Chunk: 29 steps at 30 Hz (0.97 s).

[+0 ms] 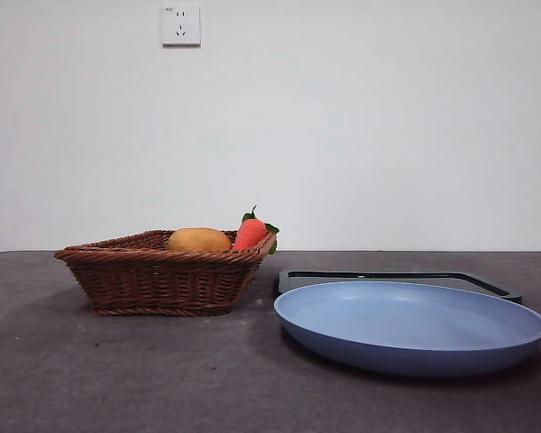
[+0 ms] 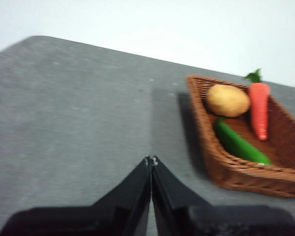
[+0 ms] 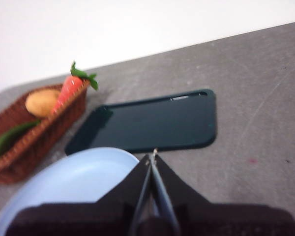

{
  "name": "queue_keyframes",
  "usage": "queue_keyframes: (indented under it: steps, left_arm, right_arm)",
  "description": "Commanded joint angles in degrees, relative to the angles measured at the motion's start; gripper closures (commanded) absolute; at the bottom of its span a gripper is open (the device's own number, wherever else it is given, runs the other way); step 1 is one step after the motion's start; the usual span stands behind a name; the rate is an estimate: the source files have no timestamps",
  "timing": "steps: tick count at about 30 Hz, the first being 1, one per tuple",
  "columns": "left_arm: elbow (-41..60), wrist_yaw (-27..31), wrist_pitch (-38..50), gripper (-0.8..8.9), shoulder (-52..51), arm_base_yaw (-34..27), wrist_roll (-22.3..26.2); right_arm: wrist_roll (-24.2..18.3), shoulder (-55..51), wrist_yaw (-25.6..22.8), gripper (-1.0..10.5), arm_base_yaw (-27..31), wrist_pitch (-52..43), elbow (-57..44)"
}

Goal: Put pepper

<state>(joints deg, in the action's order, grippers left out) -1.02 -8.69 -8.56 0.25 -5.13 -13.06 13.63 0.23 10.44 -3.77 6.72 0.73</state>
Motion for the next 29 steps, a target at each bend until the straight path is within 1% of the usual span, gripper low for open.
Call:
queue_keyframes:
  steps: [1,3,8,13,16,19,26,29]
  left_arm:
    - [0.35,-2.32,1.25,8.07,-0.2,-0.22,-3.41]
    - [-0.57,-3.76,1.09,8.07,-0.17,-0.22,-3.78]
    - [-5.2,-3.87,-0.83,8.07,0.98,-0.22,-3.91]
    - [-13.11,-5.75,-3.37,8.07,7.04,-0.22,-3.85]
    - [-18.29,-8.68,-4.48,8.07,12.24,-0.22,-3.3]
    - [-23.91,-12.09,-7.15,8.07,17.62,-0.22,-1.77]
    - [-36.61,-18.69,-16.79,8.07,27.96,-0.17,4.72]
    - [-41.18,-21.7,-21.68,8.07,30.69,-0.11,7.69]
  right_arm:
    - [6.51,-0.22,0.07,9.4,-0.04,-3.15,-0.09]
    - [8.39,-0.17,0.04,9.4,-0.04,-4.28,0.83]
    - [8.85,2.1,-0.13,9.4,-0.04,-4.9,5.38]
    - [8.83,8.37,0.11,9.4,-0.04,-4.7,11.87]
    - [8.31,13.16,0.42,9.4,-0.07,-2.99,16.79]
    - [5.31,18.18,3.13,9.4,-0.11,1.79,22.8]
    - [-3.85,29.48,9.22,9.4,-0.17,19.74,38.86]
    - [-9.05,33.51,9.18,9.4,-0.35,28.68,45.68]
